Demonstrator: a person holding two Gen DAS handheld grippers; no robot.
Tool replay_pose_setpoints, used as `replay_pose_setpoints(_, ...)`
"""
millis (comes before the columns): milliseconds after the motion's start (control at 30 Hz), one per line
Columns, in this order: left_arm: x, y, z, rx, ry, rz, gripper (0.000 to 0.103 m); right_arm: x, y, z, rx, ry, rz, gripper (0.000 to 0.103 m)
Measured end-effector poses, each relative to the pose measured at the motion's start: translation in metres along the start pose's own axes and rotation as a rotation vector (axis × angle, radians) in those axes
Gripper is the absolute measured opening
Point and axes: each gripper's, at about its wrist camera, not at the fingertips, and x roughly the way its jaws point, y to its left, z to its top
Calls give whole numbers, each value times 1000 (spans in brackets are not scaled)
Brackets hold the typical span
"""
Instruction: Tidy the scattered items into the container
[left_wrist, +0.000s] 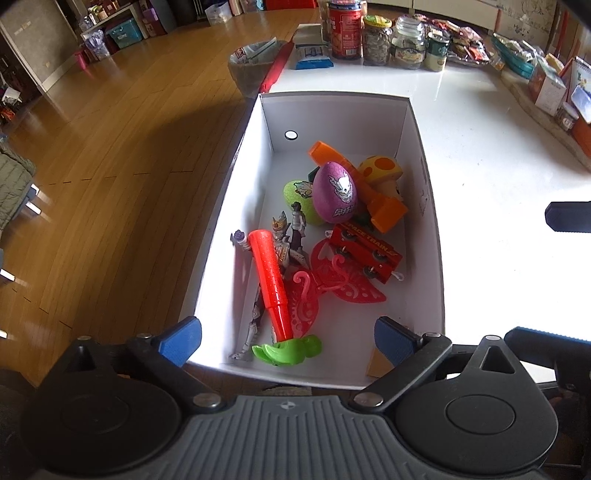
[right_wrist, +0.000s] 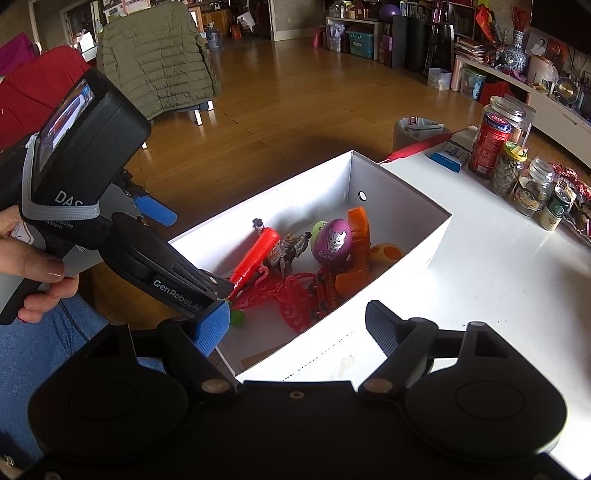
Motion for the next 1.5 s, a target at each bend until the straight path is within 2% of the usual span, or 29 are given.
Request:
replay_pose_setpoints(133, -13, 0, -10, -11, -19, -13, 102, -7, 6, -2, -30, 5, -1, 78)
replay_pose_setpoints(267, -20, -1, -17, -26, 10, -19, 102, -13, 12, -3, -47, 7, 3, 78)
replay_pose_setpoints(500, -37, -11, -31, 16, -22, 18, 102, -26, 21, -7, -79, 4, 6, 78)
replay_pose_setpoints(667, -47, -13, -39, 7, -19, 32, 102, -37, 25, -10, -97, -4, -2, 78)
replay_pose_setpoints(833, -58, -4, -42, -72, -34, -14, 102, -44, 24, -10, -99, -14, -16, 78)
replay_pose_setpoints(1033, -70, 3, -44, -107, -59, -42, 102, -48, 22, -8, -84, -30, -16, 78)
replay_pose_setpoints(1200, -72, -4, -46, -44, -70, 47, 103, -48, 22, -8, -81, -33, -15, 78)
replay_pose_setpoints(1367, -73, 1, -47, -84, -64, -27, 103, -48, 23, -7, -75, -37, -13, 78)
replay_pose_setpoints(1500, -72, 10, -45, -158, -75, -46, 103, -49, 22, -6, -63, -44, -12, 78)
